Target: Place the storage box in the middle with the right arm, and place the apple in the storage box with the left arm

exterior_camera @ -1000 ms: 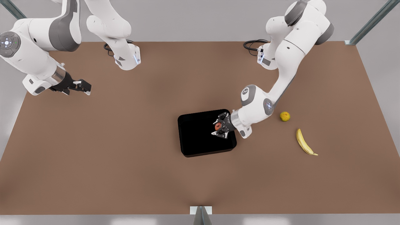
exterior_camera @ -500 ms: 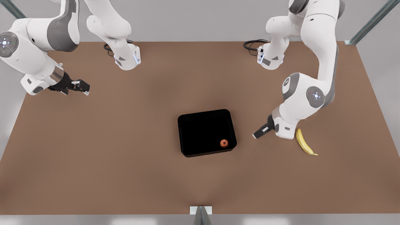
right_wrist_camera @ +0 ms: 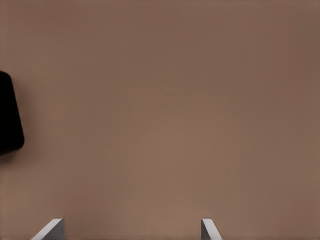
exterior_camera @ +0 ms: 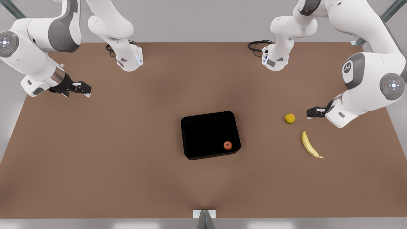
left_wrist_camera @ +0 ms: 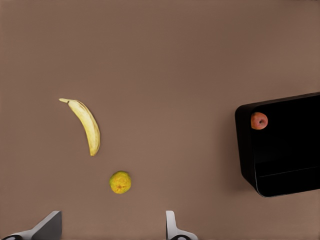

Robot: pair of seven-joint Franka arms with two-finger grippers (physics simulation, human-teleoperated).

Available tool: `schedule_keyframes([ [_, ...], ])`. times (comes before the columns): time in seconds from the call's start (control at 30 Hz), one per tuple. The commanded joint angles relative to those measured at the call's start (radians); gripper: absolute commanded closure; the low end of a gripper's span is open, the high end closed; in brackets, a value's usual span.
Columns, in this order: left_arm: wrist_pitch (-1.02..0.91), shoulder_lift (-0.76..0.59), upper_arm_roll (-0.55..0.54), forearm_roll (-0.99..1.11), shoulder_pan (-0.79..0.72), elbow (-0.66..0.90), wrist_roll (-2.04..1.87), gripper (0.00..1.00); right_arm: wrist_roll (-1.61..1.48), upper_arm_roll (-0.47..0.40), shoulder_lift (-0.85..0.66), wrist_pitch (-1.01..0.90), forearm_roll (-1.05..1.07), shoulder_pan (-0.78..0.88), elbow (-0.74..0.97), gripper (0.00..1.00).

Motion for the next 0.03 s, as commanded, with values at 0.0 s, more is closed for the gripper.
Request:
schedule_keyframes([
  [0.0, 0.0, 0.0, 0.0, -0.002, 0.0, 0.0, 0.0, 0.0, 0.0, -0.001, 0.0, 0.0, 0.0, -0.006, 0.0, 0.0],
])
